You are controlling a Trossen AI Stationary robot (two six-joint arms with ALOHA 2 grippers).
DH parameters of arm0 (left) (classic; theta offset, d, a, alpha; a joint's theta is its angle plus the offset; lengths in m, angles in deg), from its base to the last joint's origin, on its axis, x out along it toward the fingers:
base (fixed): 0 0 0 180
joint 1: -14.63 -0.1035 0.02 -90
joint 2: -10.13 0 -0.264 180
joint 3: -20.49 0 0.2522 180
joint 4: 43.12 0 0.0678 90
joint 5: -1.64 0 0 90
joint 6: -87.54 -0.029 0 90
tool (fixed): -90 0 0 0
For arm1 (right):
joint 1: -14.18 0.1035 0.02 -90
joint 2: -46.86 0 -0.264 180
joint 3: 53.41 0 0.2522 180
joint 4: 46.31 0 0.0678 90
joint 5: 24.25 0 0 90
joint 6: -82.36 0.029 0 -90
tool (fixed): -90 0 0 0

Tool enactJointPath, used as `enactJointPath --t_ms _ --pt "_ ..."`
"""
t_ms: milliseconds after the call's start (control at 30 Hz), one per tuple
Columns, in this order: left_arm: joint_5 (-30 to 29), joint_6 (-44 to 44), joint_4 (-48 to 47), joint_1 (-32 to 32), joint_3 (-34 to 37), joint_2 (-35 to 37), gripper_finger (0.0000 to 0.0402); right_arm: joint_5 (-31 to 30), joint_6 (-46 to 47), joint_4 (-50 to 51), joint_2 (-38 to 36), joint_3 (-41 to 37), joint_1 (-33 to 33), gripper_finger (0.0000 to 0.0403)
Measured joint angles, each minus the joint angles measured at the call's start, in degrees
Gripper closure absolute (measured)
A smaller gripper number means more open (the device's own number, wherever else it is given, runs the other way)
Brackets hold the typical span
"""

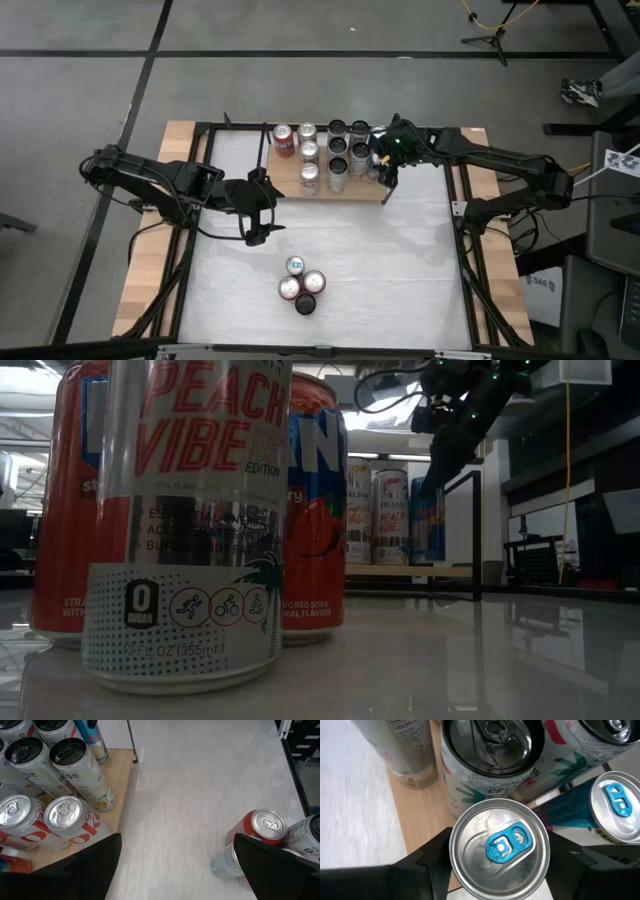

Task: Place canned beverage on shelf
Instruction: Put the blue soda can onto the shelf aligned with the other blue soda can

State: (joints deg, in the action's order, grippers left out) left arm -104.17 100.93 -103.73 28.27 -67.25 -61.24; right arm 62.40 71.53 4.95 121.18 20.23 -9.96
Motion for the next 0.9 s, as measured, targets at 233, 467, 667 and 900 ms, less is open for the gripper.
enactJointPath --t_ms 233,467,667,900 --pt "0.0 0.0 0.0 0.0 0.0 0.0 0.0024 -0.9 0.0 0.1 1.2 0.0 0.1 0.0164" --pt "0.0 0.0 0.0 0.0 0.0 0.0 0.0024 -1.0 0.0 -0.5 1.7 0.0 0.1 0.0164" --pt "0.0 0.0 0.0 0.0 0.0 0.0 0.0024 -1.0 0.0 -0.4 1.7 0.0 0.1 0.0164" --pt "0.0 0.0 0.0 0.0 0.0 0.0 0.0024 -1.7 0.0 -0.3 1.7 0.0 0.1 0.0164"
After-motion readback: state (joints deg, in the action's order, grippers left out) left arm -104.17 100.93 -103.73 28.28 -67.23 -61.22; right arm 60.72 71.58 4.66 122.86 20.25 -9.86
